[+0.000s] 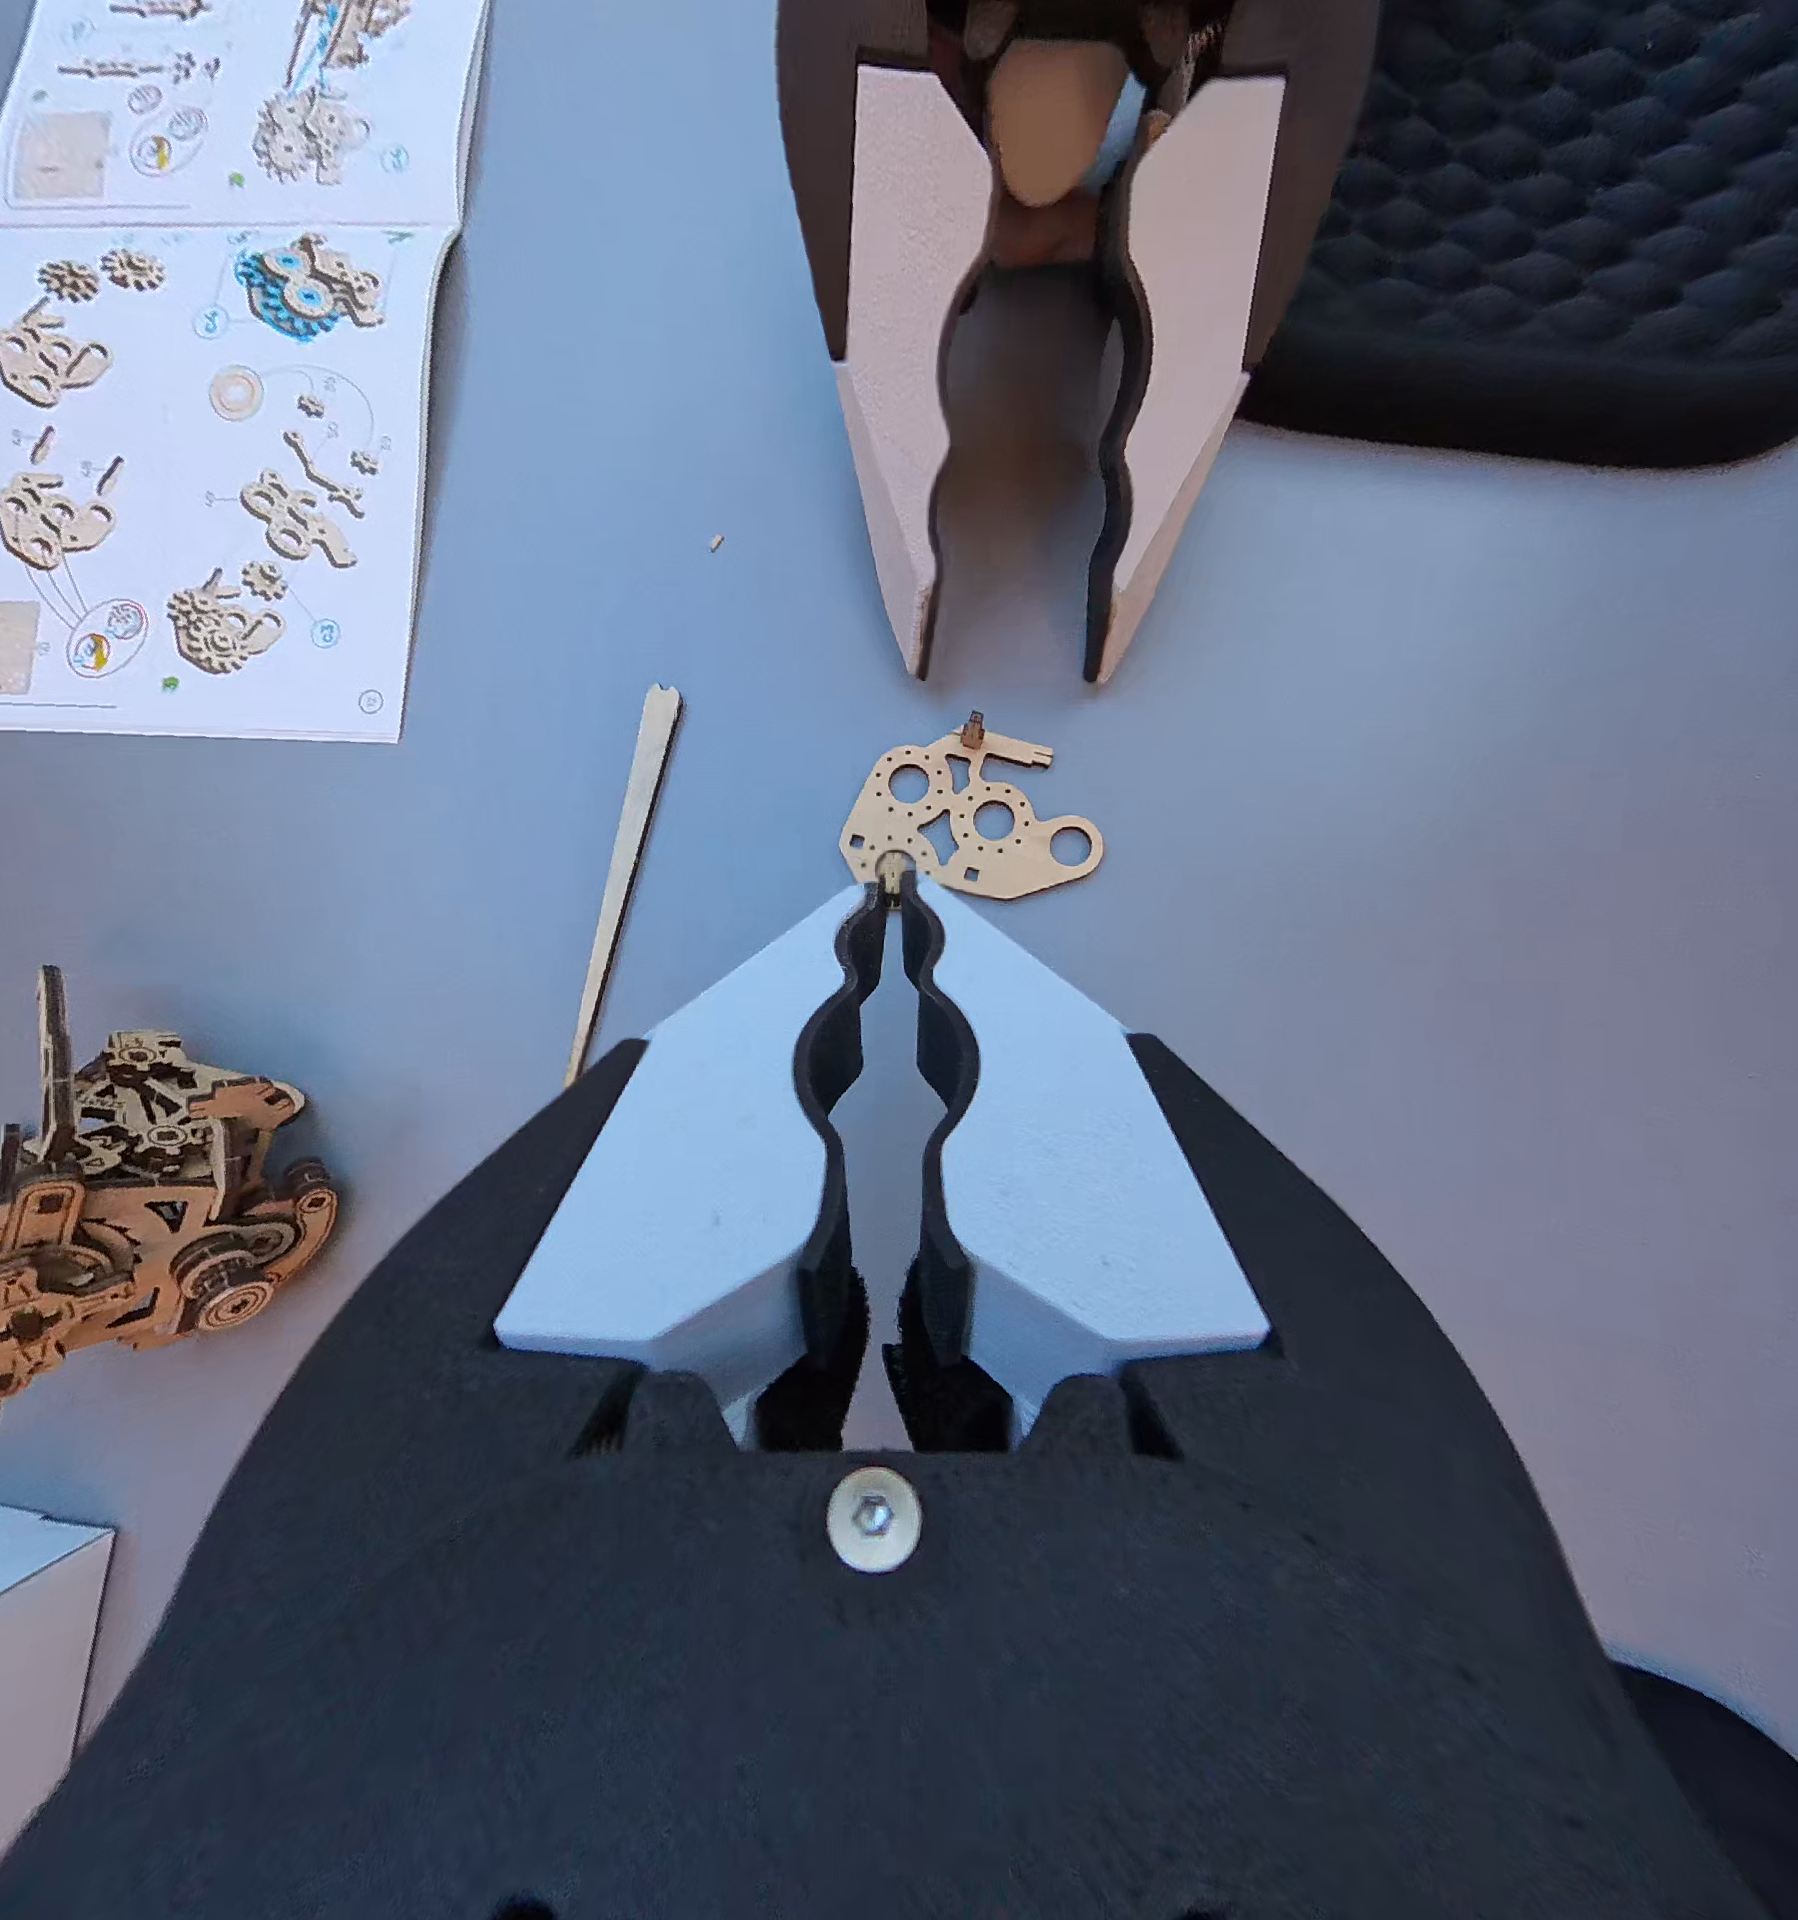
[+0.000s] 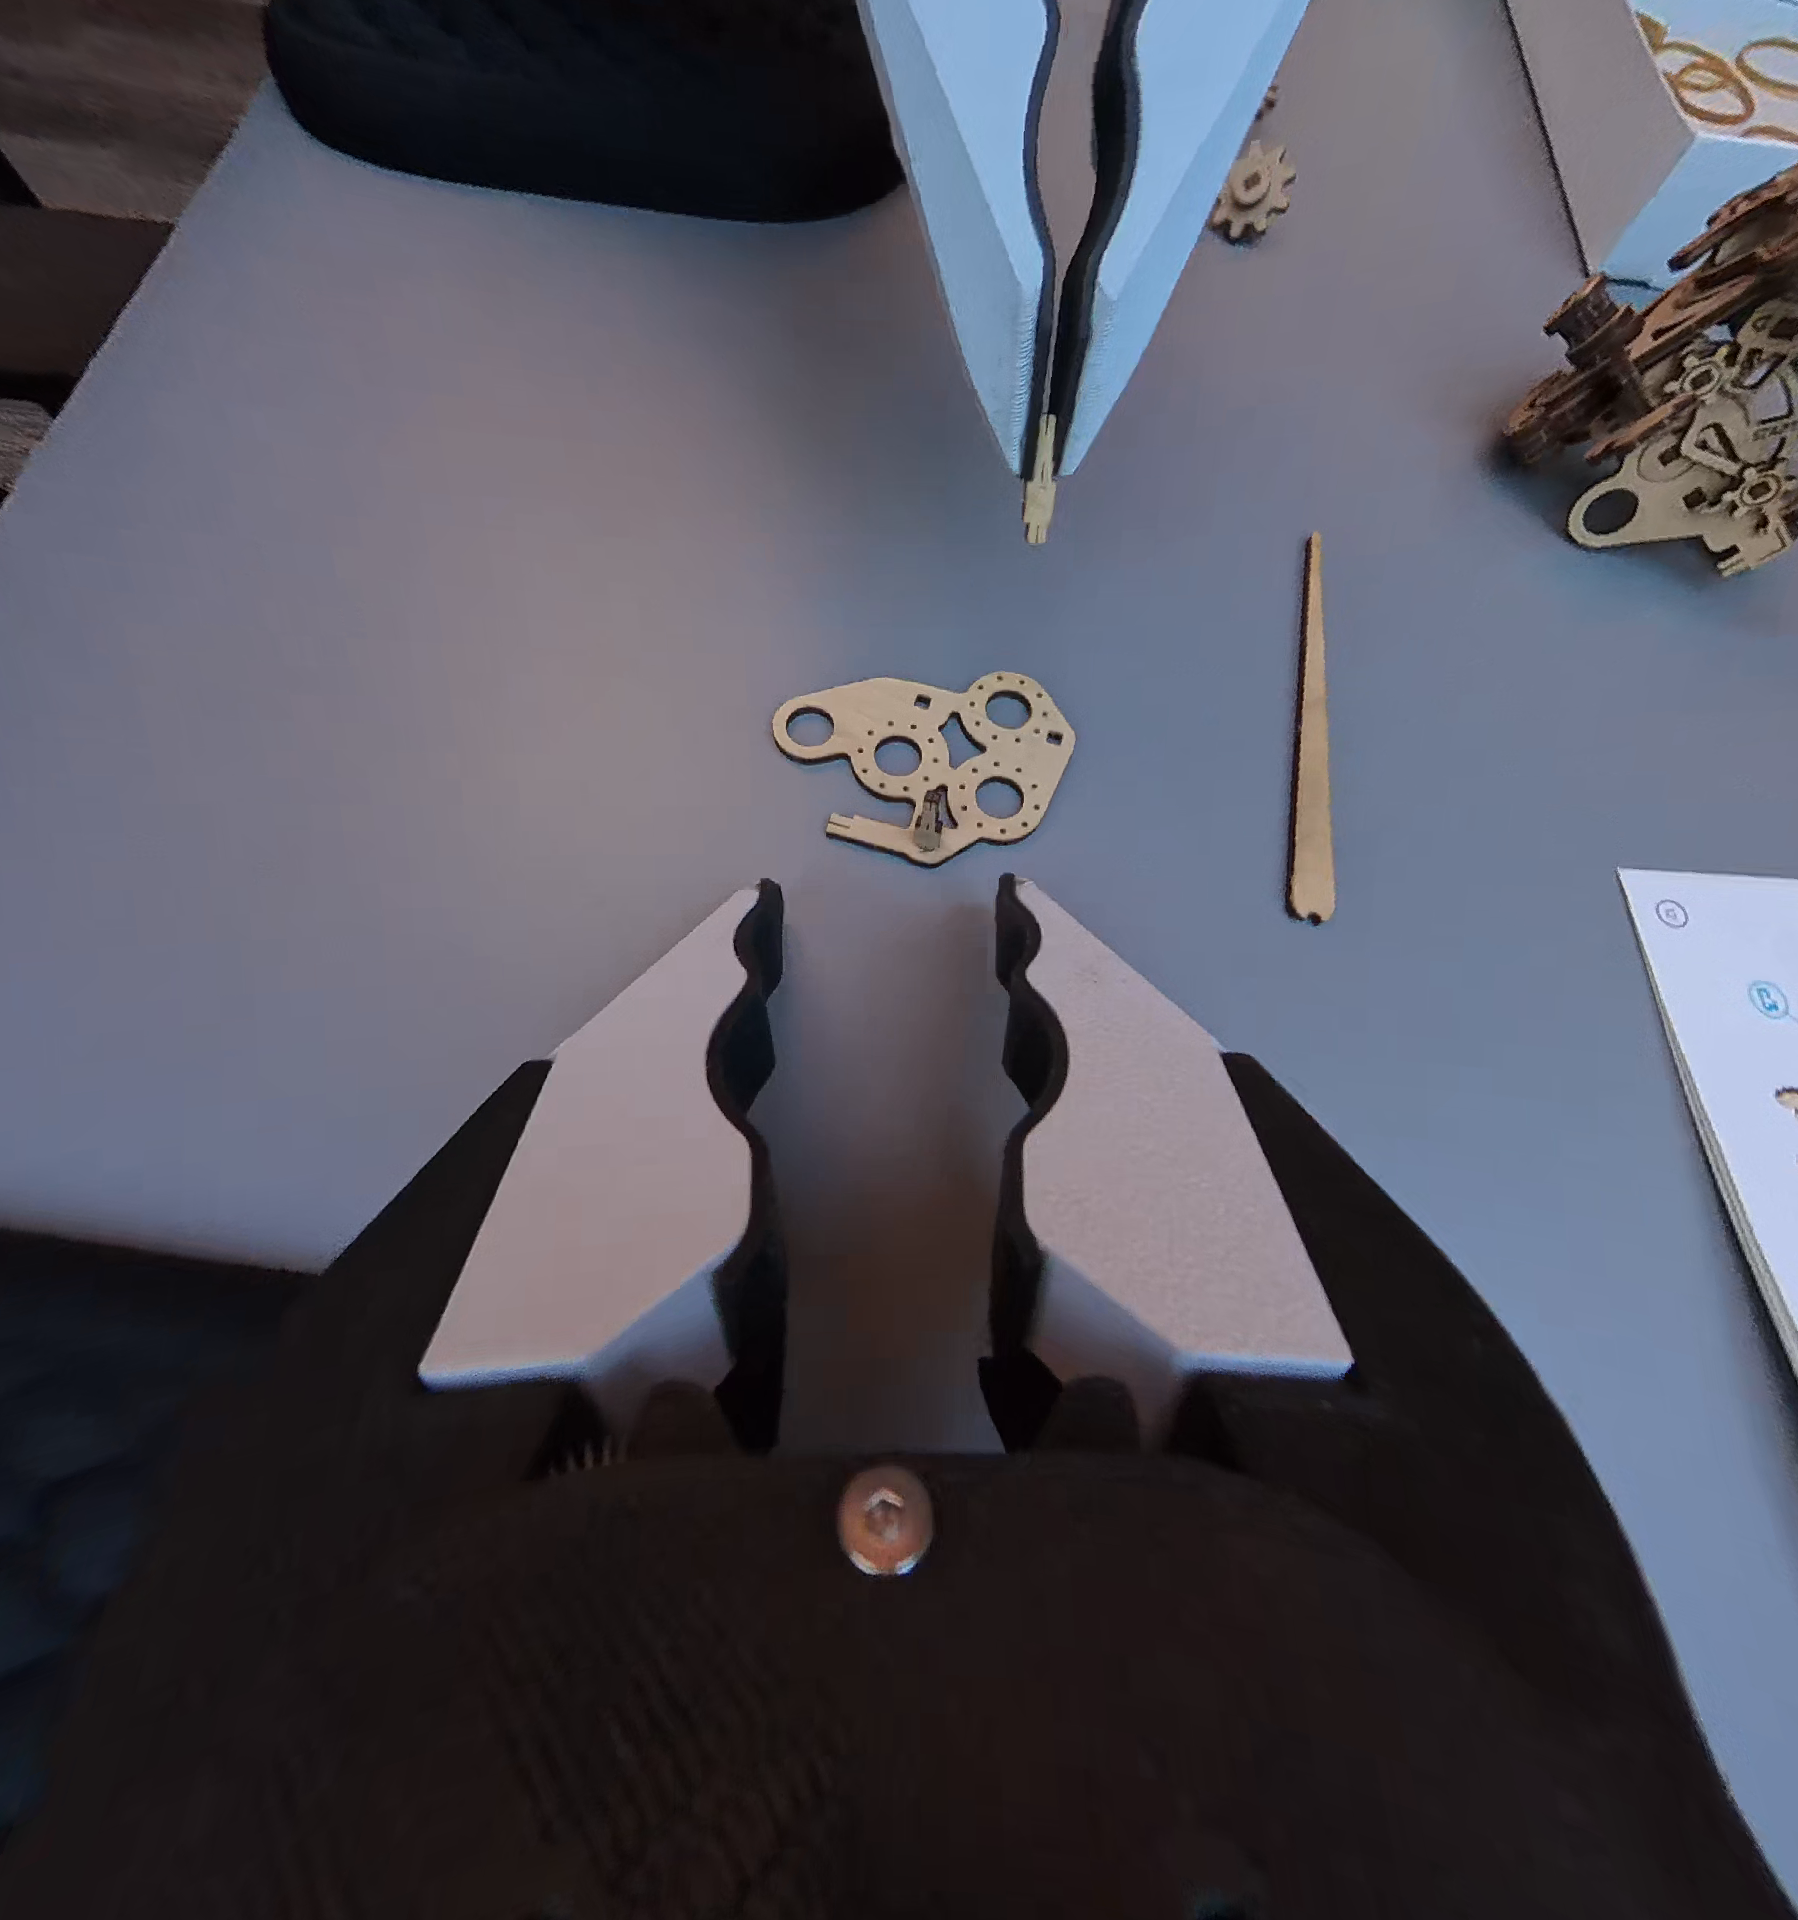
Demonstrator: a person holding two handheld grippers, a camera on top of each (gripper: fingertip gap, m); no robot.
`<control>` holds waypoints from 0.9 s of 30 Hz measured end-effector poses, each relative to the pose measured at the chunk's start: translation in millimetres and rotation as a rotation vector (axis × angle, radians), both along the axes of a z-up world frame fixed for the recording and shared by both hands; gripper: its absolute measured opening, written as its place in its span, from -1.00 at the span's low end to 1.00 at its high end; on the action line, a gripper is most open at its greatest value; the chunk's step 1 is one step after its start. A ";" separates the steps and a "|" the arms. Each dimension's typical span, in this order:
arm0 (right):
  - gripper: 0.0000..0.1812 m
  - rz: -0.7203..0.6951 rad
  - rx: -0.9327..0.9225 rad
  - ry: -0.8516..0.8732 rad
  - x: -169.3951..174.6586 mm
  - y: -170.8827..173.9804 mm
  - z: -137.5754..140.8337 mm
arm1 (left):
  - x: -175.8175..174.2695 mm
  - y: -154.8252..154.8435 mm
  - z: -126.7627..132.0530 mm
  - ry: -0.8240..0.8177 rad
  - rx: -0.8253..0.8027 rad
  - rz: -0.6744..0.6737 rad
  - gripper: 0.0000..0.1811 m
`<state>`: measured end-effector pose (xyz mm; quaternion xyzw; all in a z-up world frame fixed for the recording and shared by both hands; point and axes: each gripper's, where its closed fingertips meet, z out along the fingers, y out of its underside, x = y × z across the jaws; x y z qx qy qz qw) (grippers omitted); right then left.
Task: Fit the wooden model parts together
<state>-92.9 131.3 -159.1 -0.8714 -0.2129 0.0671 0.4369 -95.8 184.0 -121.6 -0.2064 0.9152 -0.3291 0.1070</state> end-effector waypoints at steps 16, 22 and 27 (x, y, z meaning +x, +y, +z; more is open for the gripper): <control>-0.53 0.058 0.096 0.006 -10.9 24.1 12.9 | -10.2 -10.2 -26.6 0.077 0.195 -0.029 -0.99; -0.56 0.033 0.028 0.053 -7.1 31.8 6.4 | -13.3 -7.9 -32.8 0.176 0.268 -0.056 -0.99; -0.60 -0.017 0.004 0.074 1.2 33.7 4.2 | -12.1 -9.7 -33.7 0.195 0.312 -0.088 -0.99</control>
